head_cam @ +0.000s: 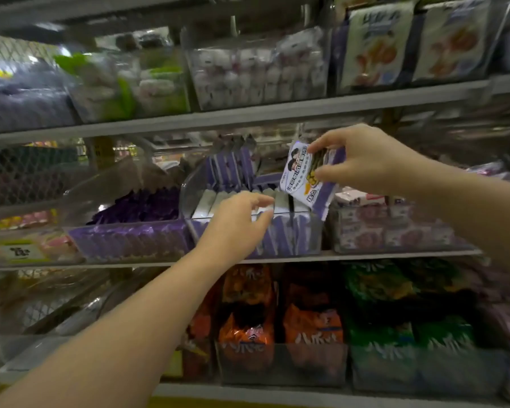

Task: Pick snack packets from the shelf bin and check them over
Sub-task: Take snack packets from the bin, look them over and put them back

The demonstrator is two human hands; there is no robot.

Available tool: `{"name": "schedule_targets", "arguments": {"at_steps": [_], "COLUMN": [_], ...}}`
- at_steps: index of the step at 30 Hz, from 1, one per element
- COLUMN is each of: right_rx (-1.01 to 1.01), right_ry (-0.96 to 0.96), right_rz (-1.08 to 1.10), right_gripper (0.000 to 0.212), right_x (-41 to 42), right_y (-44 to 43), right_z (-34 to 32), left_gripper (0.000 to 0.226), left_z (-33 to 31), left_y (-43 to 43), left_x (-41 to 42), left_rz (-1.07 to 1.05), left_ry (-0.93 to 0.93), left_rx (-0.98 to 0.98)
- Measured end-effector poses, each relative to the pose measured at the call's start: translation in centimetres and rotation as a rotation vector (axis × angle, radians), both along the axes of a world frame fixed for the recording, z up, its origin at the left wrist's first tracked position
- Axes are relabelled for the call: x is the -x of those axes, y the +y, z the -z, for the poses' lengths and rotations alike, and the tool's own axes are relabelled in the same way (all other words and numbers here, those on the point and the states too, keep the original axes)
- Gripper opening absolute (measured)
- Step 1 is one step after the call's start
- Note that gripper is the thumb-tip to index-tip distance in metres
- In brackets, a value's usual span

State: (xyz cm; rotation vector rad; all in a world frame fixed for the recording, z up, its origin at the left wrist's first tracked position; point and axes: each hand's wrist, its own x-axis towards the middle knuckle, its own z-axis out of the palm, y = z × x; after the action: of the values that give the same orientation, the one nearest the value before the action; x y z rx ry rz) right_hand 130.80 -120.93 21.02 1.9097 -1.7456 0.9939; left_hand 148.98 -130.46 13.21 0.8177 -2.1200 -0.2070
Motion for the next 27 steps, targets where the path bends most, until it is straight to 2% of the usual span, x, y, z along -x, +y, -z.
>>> {"name": "schedule_targets", "arguments": {"at_steps": [5, 7, 13, 17, 23, 25, 27], "right_rx": [-0.019, -0.061, -0.28, -0.392, -0.294, -0.274, -0.248], "right_ry": [0.181, 0.227, 0.248, 0.254, 0.5, 0.509, 0.6], "right_rz": [0.058, 0.064, 0.119, 0.152, 0.219, 0.224, 0.242], "right_gripper": [0.025, 0.021, 0.022, 0.024, 0.034, 0.041, 0.046], "right_x": [0.6, 0.4, -0.7, -0.8, -0.1, 0.4, 0.9], "right_y": [-1.3, -2.1, -4.9, -6.9, -9.6, -9.8, -9.7], "right_z": [-2.5, -3.1, -5.7, -5.3, -1.7, -0.8, 0.5], "left_gripper": [0.035, 0.044, 0.059, 0.06, 0.059, 0.06, 0.059], "left_z": [-0.8, -1.0, -1.4, -0.7, 0.6, 0.6, 0.7], "left_y": [-1.4, -1.9, -4.0, -5.5, -6.7, -6.9, -7.0], "left_x": [2.6, 3.8, 5.1, 3.8, 3.0, 3.1, 3.1], "left_rz": [0.088, 0.125, 0.131, 0.094, 0.071, 0.069, 0.075], "left_ry": [-0.303, -0.404, -0.565, -0.576, -0.498, -0.49, -0.485], "left_rx": [0.147, 0.163, 0.156, 0.24, 0.384, 0.399, 0.397]}}
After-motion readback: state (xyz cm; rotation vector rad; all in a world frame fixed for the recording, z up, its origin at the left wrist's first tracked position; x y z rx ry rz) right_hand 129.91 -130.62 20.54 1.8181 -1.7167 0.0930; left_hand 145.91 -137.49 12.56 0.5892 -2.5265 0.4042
